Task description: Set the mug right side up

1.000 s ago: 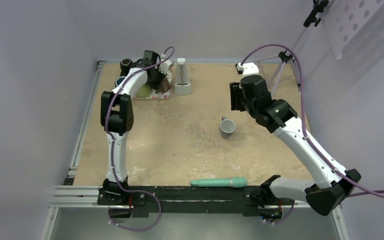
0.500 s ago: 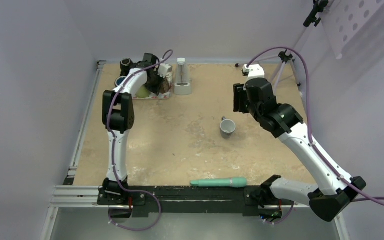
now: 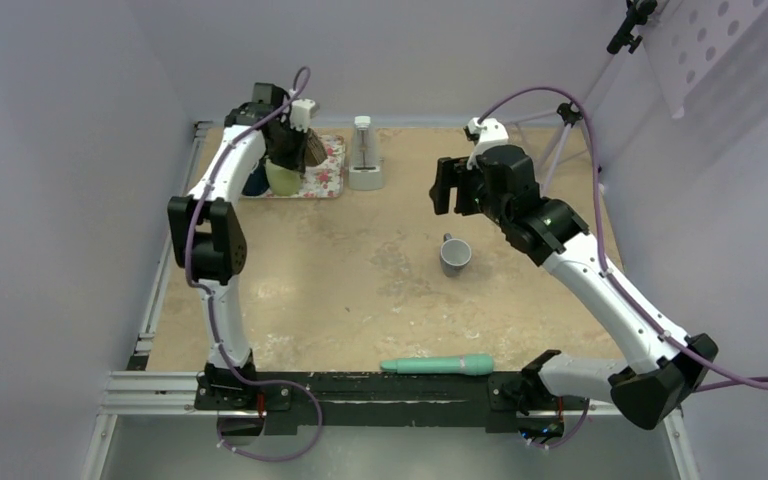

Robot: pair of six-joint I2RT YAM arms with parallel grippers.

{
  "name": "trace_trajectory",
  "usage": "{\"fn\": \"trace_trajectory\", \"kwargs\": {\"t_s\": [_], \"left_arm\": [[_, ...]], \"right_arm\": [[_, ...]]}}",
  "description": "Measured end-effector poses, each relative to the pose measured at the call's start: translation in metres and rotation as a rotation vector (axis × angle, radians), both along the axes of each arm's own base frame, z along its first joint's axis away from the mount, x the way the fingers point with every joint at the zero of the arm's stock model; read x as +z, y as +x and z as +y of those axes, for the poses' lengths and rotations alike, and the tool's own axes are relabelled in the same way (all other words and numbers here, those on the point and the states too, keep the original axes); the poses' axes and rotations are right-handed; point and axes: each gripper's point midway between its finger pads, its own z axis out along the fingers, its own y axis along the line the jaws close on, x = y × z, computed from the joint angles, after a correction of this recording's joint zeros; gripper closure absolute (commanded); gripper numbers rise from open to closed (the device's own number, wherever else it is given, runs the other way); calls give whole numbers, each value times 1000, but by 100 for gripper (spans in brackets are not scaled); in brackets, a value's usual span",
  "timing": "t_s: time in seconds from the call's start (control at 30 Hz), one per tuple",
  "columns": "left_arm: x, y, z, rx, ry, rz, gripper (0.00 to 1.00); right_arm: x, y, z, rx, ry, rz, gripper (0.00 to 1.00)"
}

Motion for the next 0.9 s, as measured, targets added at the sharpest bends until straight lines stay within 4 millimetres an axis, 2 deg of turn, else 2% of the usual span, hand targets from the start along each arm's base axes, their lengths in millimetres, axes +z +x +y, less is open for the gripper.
{"fn": "trace_trajectory", "kwargs": {"t_s": [0.2, 0.37, 0.6, 0.8, 0.9], "left_arm": [[102, -24, -9, 2, -114, -149, 100], [155, -52, -24, -50, -217, -195, 100], [196, -85, -49, -132, -366, -177, 100], [232, -119, -81, -198, -544, -146, 100], [247, -132, -95, -230, -633, -127, 100]], "right_arm": [[10, 16, 38, 94, 132, -44, 14], [35, 23, 71, 175, 309, -119, 11], [73, 29, 126, 342, 578, -194, 9], [68, 39, 159, 432, 693, -150, 9], [64, 42, 170, 458, 736, -125, 12]]}}
